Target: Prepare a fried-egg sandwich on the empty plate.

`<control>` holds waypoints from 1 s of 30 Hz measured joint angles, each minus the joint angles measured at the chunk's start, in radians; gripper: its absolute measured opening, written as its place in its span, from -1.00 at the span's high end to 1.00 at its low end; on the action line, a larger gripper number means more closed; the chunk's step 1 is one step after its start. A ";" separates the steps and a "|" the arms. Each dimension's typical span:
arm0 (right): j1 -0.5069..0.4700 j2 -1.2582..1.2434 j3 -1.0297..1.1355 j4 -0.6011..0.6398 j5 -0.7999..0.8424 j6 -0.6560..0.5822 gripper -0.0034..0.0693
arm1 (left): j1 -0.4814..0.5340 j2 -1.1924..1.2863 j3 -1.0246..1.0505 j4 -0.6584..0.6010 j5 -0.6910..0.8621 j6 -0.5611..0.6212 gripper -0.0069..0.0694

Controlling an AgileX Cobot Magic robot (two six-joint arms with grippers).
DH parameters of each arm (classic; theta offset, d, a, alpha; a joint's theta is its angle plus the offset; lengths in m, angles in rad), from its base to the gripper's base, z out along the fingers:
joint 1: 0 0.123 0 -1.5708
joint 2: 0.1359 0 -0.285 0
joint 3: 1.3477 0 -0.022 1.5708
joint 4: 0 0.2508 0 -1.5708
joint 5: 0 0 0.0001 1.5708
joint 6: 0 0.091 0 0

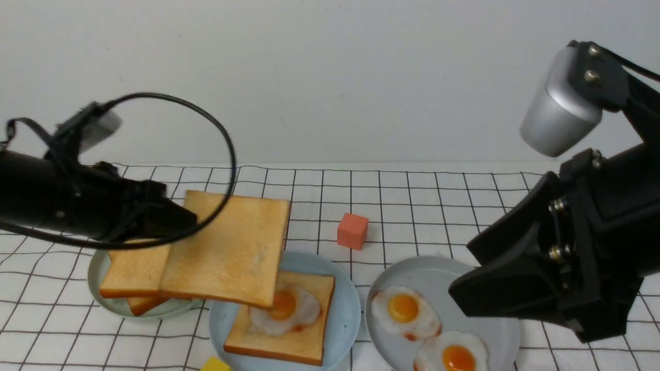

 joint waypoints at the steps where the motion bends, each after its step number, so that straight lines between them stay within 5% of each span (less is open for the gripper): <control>1: 0.000 0.000 0.000 0.000 0.000 0.000 -0.30 | -0.007 0.007 0.000 0.000 -0.004 0.000 0.48; 7: 0.000 0.000 0.000 0.007 0.004 0.000 -0.30 | -0.134 0.141 0.000 -0.028 -0.149 0.002 0.49; 17: 0.000 0.000 0.000 0.007 0.012 0.046 -0.30 | -0.148 0.247 0.000 -0.073 -0.207 0.003 0.49; 23: 0.000 0.000 0.000 -0.026 0.014 0.047 -0.28 | -0.148 0.247 -0.010 -0.064 -0.189 0.001 0.15; 25: 0.000 0.000 0.000 -0.043 0.015 0.048 -0.22 | -0.148 0.247 -0.019 -0.060 -0.178 -0.006 0.00; 30: 0.000 -0.005 0.000 -0.151 0.015 0.113 0.44 | -0.149 0.239 -0.069 -0.010 -0.143 -0.098 -0.46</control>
